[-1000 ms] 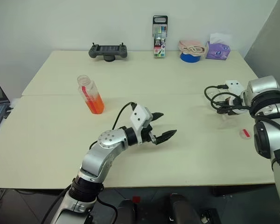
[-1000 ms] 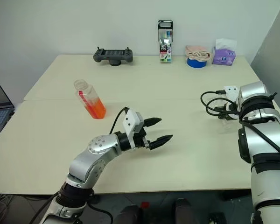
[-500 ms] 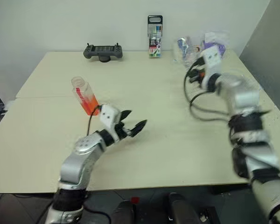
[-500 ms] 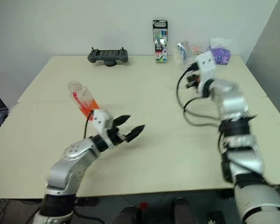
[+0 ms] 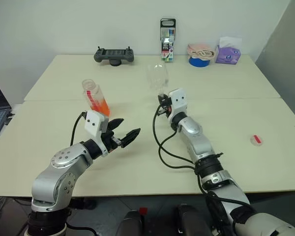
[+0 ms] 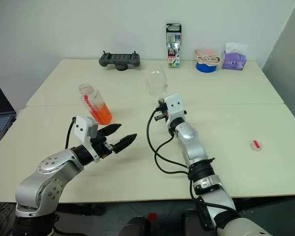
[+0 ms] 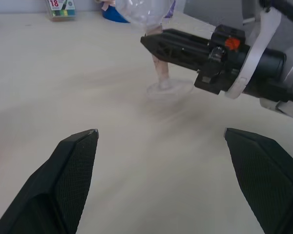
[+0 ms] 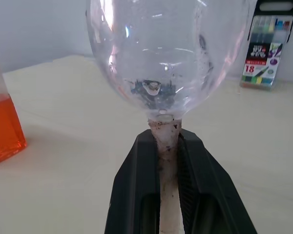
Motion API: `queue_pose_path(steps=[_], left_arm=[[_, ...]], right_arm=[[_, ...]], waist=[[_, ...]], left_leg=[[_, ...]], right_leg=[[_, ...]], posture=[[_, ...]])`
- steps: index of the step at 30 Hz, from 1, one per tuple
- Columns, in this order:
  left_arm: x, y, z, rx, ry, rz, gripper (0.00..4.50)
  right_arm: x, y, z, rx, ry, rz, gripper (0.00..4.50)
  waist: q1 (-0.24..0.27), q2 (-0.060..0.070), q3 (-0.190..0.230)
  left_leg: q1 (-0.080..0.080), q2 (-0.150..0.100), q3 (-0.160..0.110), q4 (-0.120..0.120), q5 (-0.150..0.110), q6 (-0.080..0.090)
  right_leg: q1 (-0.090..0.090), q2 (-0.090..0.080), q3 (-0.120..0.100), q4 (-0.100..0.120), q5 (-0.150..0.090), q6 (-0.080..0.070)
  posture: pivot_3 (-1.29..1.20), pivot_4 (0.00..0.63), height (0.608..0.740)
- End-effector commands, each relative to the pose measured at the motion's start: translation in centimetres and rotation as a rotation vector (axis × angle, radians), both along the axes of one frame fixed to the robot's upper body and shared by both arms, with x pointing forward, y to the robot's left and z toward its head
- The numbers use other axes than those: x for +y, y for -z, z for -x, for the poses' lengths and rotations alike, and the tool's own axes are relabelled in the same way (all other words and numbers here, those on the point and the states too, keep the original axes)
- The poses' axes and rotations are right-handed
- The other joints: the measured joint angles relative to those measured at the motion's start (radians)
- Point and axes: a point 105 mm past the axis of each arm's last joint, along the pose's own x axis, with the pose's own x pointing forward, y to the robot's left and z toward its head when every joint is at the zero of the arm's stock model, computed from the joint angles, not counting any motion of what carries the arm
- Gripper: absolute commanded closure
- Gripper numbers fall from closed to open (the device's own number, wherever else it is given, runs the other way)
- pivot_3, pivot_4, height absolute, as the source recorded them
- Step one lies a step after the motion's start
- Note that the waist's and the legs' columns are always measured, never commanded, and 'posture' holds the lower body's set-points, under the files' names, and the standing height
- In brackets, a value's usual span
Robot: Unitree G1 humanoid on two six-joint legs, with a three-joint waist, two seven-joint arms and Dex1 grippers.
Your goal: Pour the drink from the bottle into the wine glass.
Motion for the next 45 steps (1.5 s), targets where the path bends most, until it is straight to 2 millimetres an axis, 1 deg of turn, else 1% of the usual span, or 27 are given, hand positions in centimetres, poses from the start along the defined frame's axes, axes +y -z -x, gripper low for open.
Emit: queue_pose_path(steps=[1,5,8,14,16,17,21,27,35,37,38,42,43,44,45], left_arm=[[-0.7,-1.5,0.5,-0.054,0.032,-0.005,0.12],[-0.4,-1.5,0.5,-0.048,0.031,-0.014,0.12],[-0.1,-1.4,0.3,-0.044,0.028,-0.022,0.12],[0.0,-1.3,0.2,-0.038,0.032,-0.029,0.12],[0.1,-1.2,0.1,-0.036,0.035,-0.030,0.12],[0.1,-1.2,0.1,-0.035,0.037,-0.030,0.12],[0.3,-1.0,0.0,-0.029,0.039,-0.032,0.12],[0.7,-1.0,-0.2,-0.035,0.021,-0.036,0.12],[1.5,-0.9,-0.5,-0.048,-0.031,-0.032,0.12],[1.7,-0.7,-0.5,-0.047,-0.038,-0.036,0.12],[1.8,-0.6,-0.6,-0.047,-0.045,-0.037,0.12],[2.1,-0.2,-0.7,-0.046,-0.065,-0.039,0.12],[2.3,0.0,-0.7,-0.046,-0.073,-0.040,0.12],[2.7,0.1,-0.8,-0.048,-0.094,-0.045,0.12],[3.0,0.2,-1.0,-0.055,-0.119,-0.049,0.12]], right_arm=[[1.5,0.3,0.5,-0.028,-0.026,0.008,4.32],[0.9,2.1,0.6,0.007,-0.011,0.039,4.32],[-0.3,3.2,0.6,0.053,0.007,0.041,4.32],[-3.2,5.5,1.5,0.114,0.020,0.086,4.32],[-3.9,6.3,2.0,0.134,0.017,0.104,4.32],[-4.0,6.5,2.2,0.140,0.009,0.116,4.32],[-4.1,7.3,2.6,0.184,-0.021,0.144,4.32],[-3.8,7.8,2.5,0.238,-0.056,0.151,4.32],[-2.7,8.0,3.0,0.261,-0.152,0.179,4.32],[-2.7,7.9,3.0,0.254,-0.154,0.183,3.58],[-2.7,7.8,3.1,0.252,-0.157,0.184,3.32],[-2.9,7.7,3.3,0.248,-0.165,0.197,1.97],[-3.1,7.7,3.3,0.246,-0.166,0.201,1.61],[-3.2,7.6,3.4,0.247,-0.170,0.206,1.15],[-3.4,7.5,3.5,0.250,-0.175,0.211,0.89]], waist=[[-0.004,0.000,0.000],[-0.005,-0.001,0.000],[-0.005,-0.001,0.000],[0.003,-0.001,-0.001],[0.006,-0.001,-0.001],[0.007,-0.001,-0.001],[0.008,-0.001,-0.002],[0.008,-0.002,-0.003],[0.004,-0.003,-0.004],[0.002,-0.004,-0.004],[0.002,-0.004,-0.004],[0.000,-0.003,-0.003],[0.000,-0.003,-0.003],[0.000,-0.003,-0.003],[0.000,-0.003,-0.003]], left_leg=[[0.000,0.000,0.000,0.000,0.000,0.000],[0.001,0.001,0.000,-0.001,0.000,0.000],[0.003,0.000,0.000,-0.001,0.000,0.000],[0.007,0.000,-0.003,0.000,0.000,0.000],[0.007,-0.001,-0.003,0.000,0.000,0.000],[0.008,-0.001,-0.003,0.000,0.000,0.000],[0.011,-0.001,-0.003,0.000,0.000,0.000],[0.012,0.000,-0.003,-0.001,0.000,0.001],[0.014,0.001,-0.002,-0.001,0.000,0.001],[0.014,0.001,-0.002,-0.002,0.000,0.001],[0.014,0.001,-0.002,-0.002,0.000,0.001],[0.010,0.001,-0.002,-0.002,0.000,0.001],[0.009,0.001,-0.002,-0.002,0.000,0.001],[0.009,0.001,-0.002,-0.002,0.000,0.001],[0.009,0.001,-0.003,-0.002,0.000,0.001]], right_leg=[[0.000,0.000,0.000,0.000,0.000,0.000],[0.000,0.000,0.000,0.000,0.000,0.000],[0.002,0.000,0.000,0.000,0.000,0.000],[0.010,0.000,-0.002,-0.004,-0.001,-0.001],[0.011,0.000,-0.002,-0.004,-0.001,0.000],[0.012,0.000,-0.002,-0.004,-0.003,0.003],[0.014,0.000,-0.002,-0.004,-0.004,0.003],[0.014,0.000,-0.002,-0.004,-0.004,0.002],[0.015,0.000,-0.002,-0.004,-0.004,0.002],[0.015,0.000,-0.002,-0.004,-0.004,0.002],[0.015,0.001,-0.002,-0.004,-0.004,0.002],[0.012,0.001,-0.002,-0.005,-0.005,0.001],[0.012,0.001,-0.002,-0.005,-0.005,0.001],[0.011,0.001,-0.002,-0.005,-0.005,0.001],[0.011,0.001,-0.002,-0.006,-0.005,0.001]], posture=[[0.00,0.150,0.740],[0.00,0.150,0.740],[0.00,0.150,0.740],[0.00,0.150,0.740],[0.00,0.150,0.740],[0.00,0.150,0.740],[0.00,0.150,0.740],[0.00,0.150,0.740],[0.00,0.150,0.740],[0.00,0.150,0.740],[0.00,0.150,0.740],[0.00,0.150,0.740],[0.00,0.150,0.740],[0.00,0.150,0.740],[0.00,0.150,0.740]])
